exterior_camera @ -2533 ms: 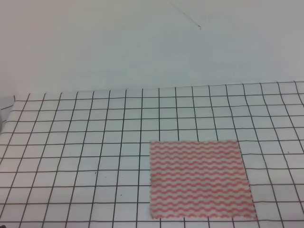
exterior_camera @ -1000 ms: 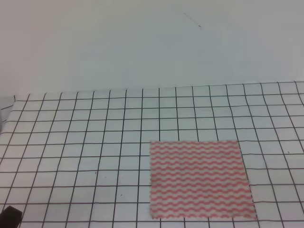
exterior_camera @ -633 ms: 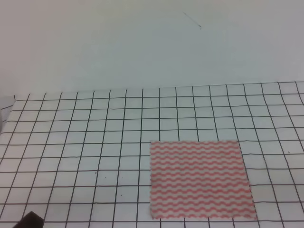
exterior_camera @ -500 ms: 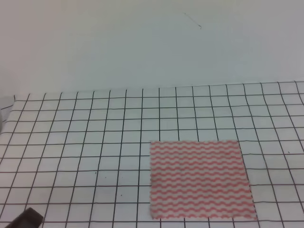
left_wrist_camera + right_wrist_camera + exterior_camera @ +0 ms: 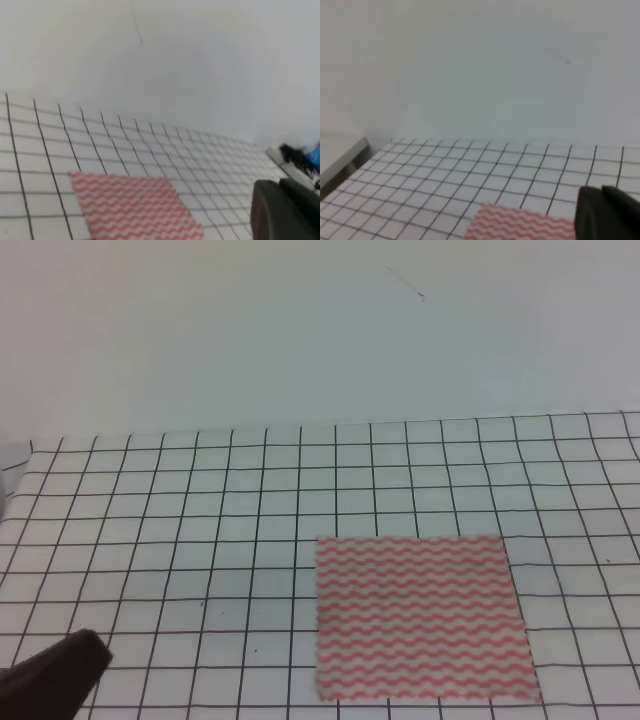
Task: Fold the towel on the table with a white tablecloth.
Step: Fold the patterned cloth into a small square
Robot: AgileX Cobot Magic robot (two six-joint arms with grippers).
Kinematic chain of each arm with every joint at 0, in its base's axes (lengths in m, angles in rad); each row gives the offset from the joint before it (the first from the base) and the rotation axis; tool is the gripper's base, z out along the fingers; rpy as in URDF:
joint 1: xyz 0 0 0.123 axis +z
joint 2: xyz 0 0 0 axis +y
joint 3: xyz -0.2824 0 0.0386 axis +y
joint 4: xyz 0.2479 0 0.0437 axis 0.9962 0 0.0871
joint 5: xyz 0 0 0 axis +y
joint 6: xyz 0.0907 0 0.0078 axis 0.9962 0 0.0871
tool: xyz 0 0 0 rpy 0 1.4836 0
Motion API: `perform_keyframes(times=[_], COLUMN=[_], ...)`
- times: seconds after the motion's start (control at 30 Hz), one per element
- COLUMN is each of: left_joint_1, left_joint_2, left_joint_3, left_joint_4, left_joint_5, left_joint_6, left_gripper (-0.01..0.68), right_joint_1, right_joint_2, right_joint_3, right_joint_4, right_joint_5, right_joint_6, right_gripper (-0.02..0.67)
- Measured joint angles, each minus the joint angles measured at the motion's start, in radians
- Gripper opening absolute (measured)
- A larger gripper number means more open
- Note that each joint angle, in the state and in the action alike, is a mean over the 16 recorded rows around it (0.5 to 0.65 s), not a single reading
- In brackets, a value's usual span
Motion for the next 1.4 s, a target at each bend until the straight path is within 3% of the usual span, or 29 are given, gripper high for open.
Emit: perform_keyframes(times=[0.37, 0.73, 0.9, 1.23, 1.4], left_joint_1=[0.0, -0.028, -0.121, -0.393, -0.464], left_joint_2=[0.396, 0.699, 0.777, 0.91, 0.983], left_joint_3=[-0.115, -0.197, -0.215, -0.237, -0.248], left_joint_4=[0.109, 0.218, 0.232, 0.285, 0.269], left_joint_5=[0.197, 0.235, 0.163, -0.073, -0.182], left_joint_6=[-0.043, -0.027, -0.031, -0.196, -0.276], left_gripper=[-0.002, -0.002, -0.002, -0.002, -0.002], right_joint_1=[0.006, 0.006, 0.006, 0.013, 0.031], right_joint_2=[0.237, 0.274, 0.283, 0.292, 0.292], right_joint_3=[-0.053, -0.054, -0.054, -0.054, -0.054], right_joint_4=[-0.059, -0.062, -0.063, -0.065, -0.066], right_joint_5=[0.107, 0.112, 0.106, 0.099, 0.098], right_joint_6=[-0.062, -0.093, -0.094, -0.097, -0.099], right_gripper=[-0.001, -0.001, -0.001, -0.001, -0.001])
